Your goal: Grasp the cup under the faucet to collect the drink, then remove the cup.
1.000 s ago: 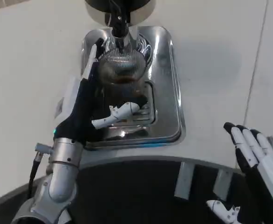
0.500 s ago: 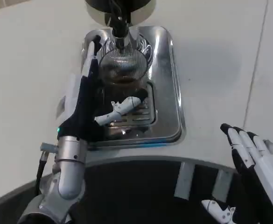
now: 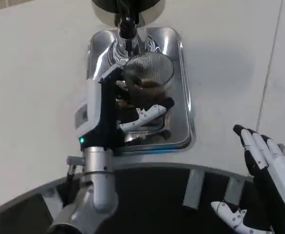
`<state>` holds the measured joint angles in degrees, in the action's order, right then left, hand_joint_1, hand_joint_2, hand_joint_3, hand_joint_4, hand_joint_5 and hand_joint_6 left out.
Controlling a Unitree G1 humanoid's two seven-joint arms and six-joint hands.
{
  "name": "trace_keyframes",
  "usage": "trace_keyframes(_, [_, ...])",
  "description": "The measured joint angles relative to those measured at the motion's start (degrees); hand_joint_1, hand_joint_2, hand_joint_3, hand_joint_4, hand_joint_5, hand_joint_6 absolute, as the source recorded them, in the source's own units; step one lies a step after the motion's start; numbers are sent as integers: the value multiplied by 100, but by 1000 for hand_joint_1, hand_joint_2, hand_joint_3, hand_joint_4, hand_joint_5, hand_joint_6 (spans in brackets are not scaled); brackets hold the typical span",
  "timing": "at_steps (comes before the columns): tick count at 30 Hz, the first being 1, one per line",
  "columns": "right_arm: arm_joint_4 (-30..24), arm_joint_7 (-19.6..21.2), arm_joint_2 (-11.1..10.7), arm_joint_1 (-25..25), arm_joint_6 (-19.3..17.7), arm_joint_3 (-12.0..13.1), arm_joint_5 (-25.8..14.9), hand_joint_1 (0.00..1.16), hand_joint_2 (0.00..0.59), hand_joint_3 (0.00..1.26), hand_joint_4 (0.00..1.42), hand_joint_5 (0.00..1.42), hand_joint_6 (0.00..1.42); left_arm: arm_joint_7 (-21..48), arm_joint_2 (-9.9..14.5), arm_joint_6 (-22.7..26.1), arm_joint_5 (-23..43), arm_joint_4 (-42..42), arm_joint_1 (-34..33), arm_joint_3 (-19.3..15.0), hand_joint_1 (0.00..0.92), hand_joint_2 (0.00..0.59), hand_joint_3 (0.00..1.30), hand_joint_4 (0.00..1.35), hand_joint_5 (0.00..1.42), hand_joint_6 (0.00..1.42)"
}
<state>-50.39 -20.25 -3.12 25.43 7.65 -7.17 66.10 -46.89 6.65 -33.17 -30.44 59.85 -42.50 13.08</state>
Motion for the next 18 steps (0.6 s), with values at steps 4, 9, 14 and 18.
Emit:
trace_keyframes(4, [-2, -44, 3, -7, 41, 60, -12, 462, 360, 0, 0, 0, 0, -121, -180, -10, 151, 28, -34, -111, 679, 31, 894, 1027, 1299, 1424])
trace_keyframes(9, [7, -66, -41, -62, 58, 171, -62, 456, 366, 0, 0, 0, 0, -125, -153, -124, 170, 29, -31, -154, 698, 43, 943, 1068, 1293, 1424])
trace_keyframes(14, [82, -63, -124, -61, 55, 179, -241, 455, 374, 0, 0, 0, 0, -120, 10, -183, 155, 25, 55, -175, 743, 38, 979, 1088, 1277, 1424])
trace_keyframes(18, [88, 49, -189, 116, -23, 130, -331, 455, 377, 0, 0, 0, 0, -122, 195, -280, 105, -29, 214, -175, 750, 31, 994, 1089, 1263, 1424])
